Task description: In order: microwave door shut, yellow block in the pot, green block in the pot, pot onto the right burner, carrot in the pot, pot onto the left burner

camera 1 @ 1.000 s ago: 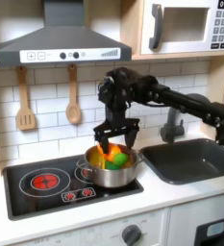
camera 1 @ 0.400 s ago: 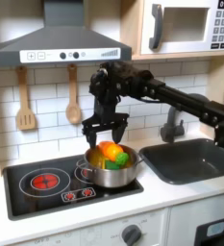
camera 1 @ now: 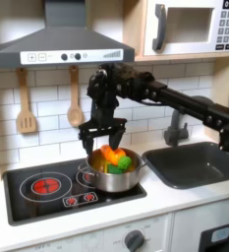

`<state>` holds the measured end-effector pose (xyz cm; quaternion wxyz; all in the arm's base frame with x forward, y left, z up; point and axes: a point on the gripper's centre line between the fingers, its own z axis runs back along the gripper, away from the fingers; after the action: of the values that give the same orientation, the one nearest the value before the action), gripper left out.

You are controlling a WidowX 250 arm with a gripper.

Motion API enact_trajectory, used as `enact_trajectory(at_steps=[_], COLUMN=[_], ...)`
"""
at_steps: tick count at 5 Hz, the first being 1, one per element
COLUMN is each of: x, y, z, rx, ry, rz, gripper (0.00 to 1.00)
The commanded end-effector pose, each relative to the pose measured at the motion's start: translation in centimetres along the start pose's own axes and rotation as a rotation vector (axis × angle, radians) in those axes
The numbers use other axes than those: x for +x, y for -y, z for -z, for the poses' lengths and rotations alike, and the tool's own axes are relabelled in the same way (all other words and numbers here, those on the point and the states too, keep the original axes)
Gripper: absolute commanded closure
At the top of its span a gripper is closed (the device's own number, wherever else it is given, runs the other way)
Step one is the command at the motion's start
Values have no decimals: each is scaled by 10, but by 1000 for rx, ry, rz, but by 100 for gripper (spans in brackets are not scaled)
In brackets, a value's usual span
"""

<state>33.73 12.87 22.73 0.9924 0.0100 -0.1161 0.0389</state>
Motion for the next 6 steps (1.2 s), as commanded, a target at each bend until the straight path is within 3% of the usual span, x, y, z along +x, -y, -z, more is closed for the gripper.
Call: enact_trajectory(at_steps=[1, 3, 6], x=[-7, -10, -7], y=[-3, -1, 1], z=[10, 19, 50], rx=[32, 8, -26], ry=[-43, -51, -94], rz=[-17, 4, 12], gripper=[100, 100, 100])
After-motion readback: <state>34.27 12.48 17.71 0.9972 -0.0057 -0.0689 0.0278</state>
